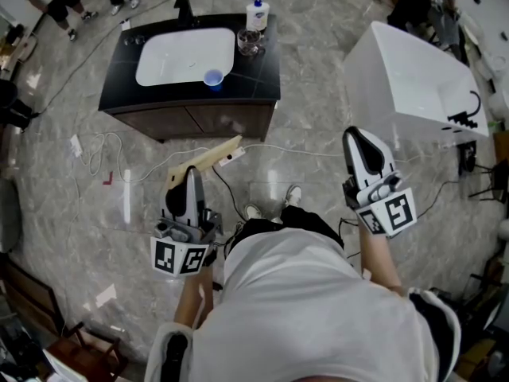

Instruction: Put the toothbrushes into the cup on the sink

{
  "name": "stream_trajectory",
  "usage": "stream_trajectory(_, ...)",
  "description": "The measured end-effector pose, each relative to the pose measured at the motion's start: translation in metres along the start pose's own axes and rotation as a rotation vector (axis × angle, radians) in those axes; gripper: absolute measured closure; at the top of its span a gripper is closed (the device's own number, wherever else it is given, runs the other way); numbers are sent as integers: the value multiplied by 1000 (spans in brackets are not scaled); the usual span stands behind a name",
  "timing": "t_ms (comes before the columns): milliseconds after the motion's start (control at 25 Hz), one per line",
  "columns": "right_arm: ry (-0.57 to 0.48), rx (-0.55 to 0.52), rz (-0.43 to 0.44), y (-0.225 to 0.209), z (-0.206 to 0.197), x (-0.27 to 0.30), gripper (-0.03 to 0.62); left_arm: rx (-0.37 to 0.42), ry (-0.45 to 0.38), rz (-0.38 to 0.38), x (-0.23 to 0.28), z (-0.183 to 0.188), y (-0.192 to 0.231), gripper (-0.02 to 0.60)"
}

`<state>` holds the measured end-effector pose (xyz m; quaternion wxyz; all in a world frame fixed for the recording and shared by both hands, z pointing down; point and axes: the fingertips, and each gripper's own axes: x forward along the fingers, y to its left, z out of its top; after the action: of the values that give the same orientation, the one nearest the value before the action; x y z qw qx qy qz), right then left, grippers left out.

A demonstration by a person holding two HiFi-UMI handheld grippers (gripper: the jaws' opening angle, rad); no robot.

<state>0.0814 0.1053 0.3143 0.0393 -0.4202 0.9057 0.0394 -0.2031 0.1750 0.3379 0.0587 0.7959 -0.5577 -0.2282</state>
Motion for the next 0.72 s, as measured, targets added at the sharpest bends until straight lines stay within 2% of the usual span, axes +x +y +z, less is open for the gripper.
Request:
stream_trajectory(360, -15, 9, 17, -18, -4, 12, 546, 16, -8, 9, 19, -6, -1, 528)
stream_trajectory(720, -37, 22, 60, -62, -5, 40, 546, 39, -17, 48, 55, -15, -8, 528)
